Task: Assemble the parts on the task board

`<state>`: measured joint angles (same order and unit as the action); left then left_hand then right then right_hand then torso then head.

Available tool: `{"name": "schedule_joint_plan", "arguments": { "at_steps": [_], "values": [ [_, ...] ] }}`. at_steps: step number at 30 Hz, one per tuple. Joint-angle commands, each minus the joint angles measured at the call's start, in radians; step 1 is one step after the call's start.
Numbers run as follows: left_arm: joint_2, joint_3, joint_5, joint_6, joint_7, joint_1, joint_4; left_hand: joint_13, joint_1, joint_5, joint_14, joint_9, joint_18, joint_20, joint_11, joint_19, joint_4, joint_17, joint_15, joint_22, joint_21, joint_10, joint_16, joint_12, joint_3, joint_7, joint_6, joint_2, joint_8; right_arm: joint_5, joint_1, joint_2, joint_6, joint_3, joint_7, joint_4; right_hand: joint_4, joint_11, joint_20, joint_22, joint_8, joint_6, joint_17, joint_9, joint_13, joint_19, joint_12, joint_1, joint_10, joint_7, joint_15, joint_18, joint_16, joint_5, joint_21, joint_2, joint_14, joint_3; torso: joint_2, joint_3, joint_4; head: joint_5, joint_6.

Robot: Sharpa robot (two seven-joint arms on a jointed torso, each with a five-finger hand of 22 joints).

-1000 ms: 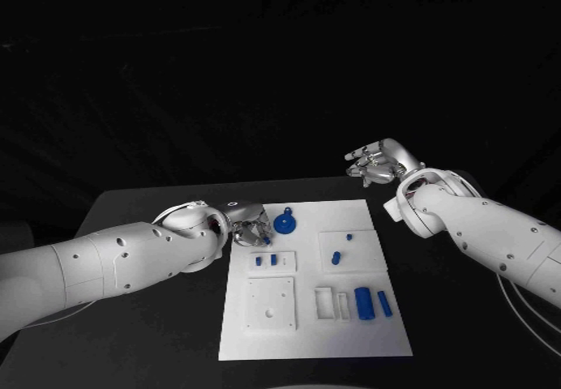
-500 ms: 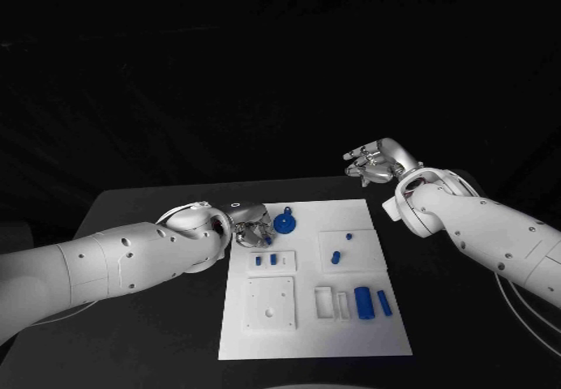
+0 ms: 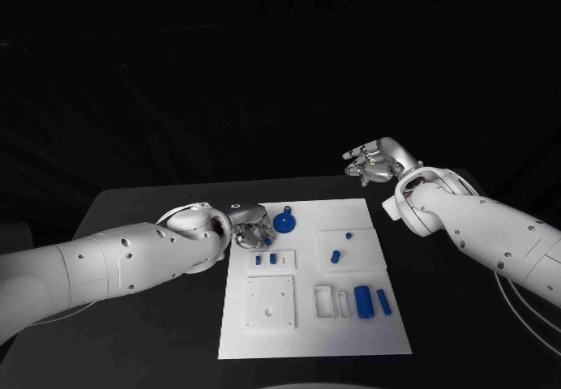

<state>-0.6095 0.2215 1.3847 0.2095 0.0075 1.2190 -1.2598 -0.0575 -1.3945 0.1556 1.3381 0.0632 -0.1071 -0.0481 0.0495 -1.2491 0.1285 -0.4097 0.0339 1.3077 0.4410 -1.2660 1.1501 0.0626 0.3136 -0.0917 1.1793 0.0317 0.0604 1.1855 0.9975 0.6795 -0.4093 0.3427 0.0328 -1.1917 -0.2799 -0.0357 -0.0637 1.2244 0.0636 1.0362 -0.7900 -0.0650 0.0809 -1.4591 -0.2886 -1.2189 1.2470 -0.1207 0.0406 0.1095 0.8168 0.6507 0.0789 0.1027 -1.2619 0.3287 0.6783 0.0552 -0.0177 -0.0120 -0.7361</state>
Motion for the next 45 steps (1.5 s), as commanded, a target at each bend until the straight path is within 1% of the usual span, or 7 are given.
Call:
{"name": "schedule_joint_plan", "arguments": {
  "at_steps": [1, 11, 21, 25, 27, 33, 45],
  "values": [
    [0.001, 0.003, 0.007, -0.026, -0.005, -0.003, -0.004, -0.001, -0.004, -0.004, 0.007, 0.002, -0.008, -0.006, -0.002, -0.003, 0.005, -0.001, 0.004, 0.019, 0.002, -0.005, -0.005, -0.003, 0.002, -0.005, 0.006, 0.006, 0.003, 0.003, 0.0, -0.001, 0.014, 0.0, 0.007, 0.0, 0.0, -0.001, 0.002, 0.001, -0.002, 0.001, 0.002, 0.0, 0.0, -0.016, 0.004, -0.002, 0.002, -0.008, -0.002, 0.025, -0.004, 0.007, 0.004, -0.001, 0.009, 0.007, 0.0, -0.0003, 0.0004, 0.0, -0.001],
    [0.003, 0.005, 0.011, -0.017, -0.007, -0.003, -0.001, -0.001, -0.006, -0.01, 0.006, 0.0, -0.01, -0.003, 0.009, -0.002, 0.012, -0.003, -0.002, 0.019, 0.002, 0.022, -0.005, -0.003, 0.005, -0.011, -0.023, 0.02, 0.001, 0.003, 0.0, -0.001, 0.014, 0.0, 0.007, 0.001, 0.001, -0.001, 0.002, 0.004, -0.002, 0.001, 0.003, 0.0, 0.0, -0.017, 0.004, 0.0, 0.002, -0.008, -0.002, 0.025, -0.002, 0.008, 0.003, -0.002, 0.009, 0.007, 0.0, -0.0001, -0.0001, 0.0, -0.001],
    [0.002, 0.008, 0.012, 0.009, -0.001, -0.003, 0.001, -0.001, 0.011, -0.028, -0.003, -0.001, -0.019, 0.011, 0.027, 0.0, 0.01, -0.003, -0.017, 0.017, -0.003, 0.076, -0.005, -0.003, 0.02, -0.02, -0.107, 0.07, 0.001, 0.003, 0.0, 0.0, 0.016, 0.0, 0.007, 0.003, 0.0, -0.002, 0.002, 0.006, -0.001, -0.003, 0.001, 0.0, -0.001, -0.024, 0.007, 0.001, -0.001, -0.008, -0.001, 0.026, 0.004, 0.008, 0.006, -0.002, 0.002, 0.006, 0.0, 0.0001, -0.0007, 0.001, 0.0],
    [0.001, 0.008, 0.012, 0.021, 0.001, -0.003, 0.002, -0.001, 0.011, -0.032, -0.007, -0.001, -0.023, 0.016, 0.034, 0.001, 0.007, -0.002, -0.022, 0.016, -0.008, 0.097, -0.006, -0.003, 0.021, -0.025, -0.117, 0.08, 0.001, 0.003, 0.0, 0.0, 0.015, 0.0, 0.007, 0.003, 0.0, -0.007, 0.001, 0.011, -0.002, -0.005, -0.003, 0.0, -0.007, -0.033, 0.018, 0.004, -0.012, -0.009, -0.002, 0.028, 0.014, 0.009, 0.012, -0.002, -0.008, 0.01, 0.0, 0.0005, -0.0008, 0.001, 0.0],
    [0.0, 0.008, 0.012, 0.026, 0.002, -0.003, 0.003, -0.001, 0.012, -0.033, -0.01, -0.001, -0.025, 0.018, 0.035, 0.002, 0.004, -0.001, -0.023, 0.015, -0.01, 0.101, -0.008, -0.003, 0.02, -0.025, -0.129, 0.083, 0.001, 0.003, 0.0, 0.0, 0.015, 0.0, 0.007, 0.003, 0.0, -0.015, 0.005, 0.013, -0.001, -0.006, 0.004, 0.0, -0.015, -0.027, 0.037, 0.009, -0.02, -0.011, -0.006, 0.032, 0.003, 0.008, 0.01, 0.0, 0.002, 0.018, 0.0, 0.0004, -0.0008, 0.001, 0.0],
    [-0.002, 0.008, 0.011, 0.04, 0.002, -0.003, 0.006, -0.001, 0.0, -0.038, -0.015, 0.0, -0.028, 0.023, 0.038, 0.0, -0.015, 0.01, -0.026, 0.012, -0.032, 0.111, -0.023, -0.003, 0.006, -0.03, -0.163, 0.091, 0.003, 0.003, 0.0, 0.0, 0.017, 0.0, 0.008, 0.003, 0.0, -0.015, 0.007, 0.021, -0.002, -0.004, 0.012, 0.0, -0.014, -0.026, 0.066, 0.011, -0.01, -0.012, -0.007, 0.036, 0.004, 0.008, 0.011, 0.002, 0.0, 0.024, 0.0, 0.0003, -0.0005, 0.001, 0.001],
    [-0.012, 0.008, 0.007, 0.047, 0.006, -0.003, 0.015, -0.001, -0.017, -0.037, -0.02, -0.001, -0.028, 0.024, 0.042, 0.0, -0.014, 0.013, -0.028, 0.015, -0.042, 0.119, -0.028, -0.003, 0.005, -0.03, -0.166, 0.096, 0.003, 0.013, -0.003, 0.009, 0.06, 0.0, -0.003, -0.007, 0.0, -0.03, 0.012, 0.031, -0.001, -0.001, 0.012, 0.0, -0.018, -0.041, 0.142, 0.021, -0.024, -0.014, -0.013, 0.049, 0.022, 0.0, 0.018, 0.005, -0.012, 0.053, 0.0, 0.0001, -0.001, 0.002, 0.002]
  ]
}}
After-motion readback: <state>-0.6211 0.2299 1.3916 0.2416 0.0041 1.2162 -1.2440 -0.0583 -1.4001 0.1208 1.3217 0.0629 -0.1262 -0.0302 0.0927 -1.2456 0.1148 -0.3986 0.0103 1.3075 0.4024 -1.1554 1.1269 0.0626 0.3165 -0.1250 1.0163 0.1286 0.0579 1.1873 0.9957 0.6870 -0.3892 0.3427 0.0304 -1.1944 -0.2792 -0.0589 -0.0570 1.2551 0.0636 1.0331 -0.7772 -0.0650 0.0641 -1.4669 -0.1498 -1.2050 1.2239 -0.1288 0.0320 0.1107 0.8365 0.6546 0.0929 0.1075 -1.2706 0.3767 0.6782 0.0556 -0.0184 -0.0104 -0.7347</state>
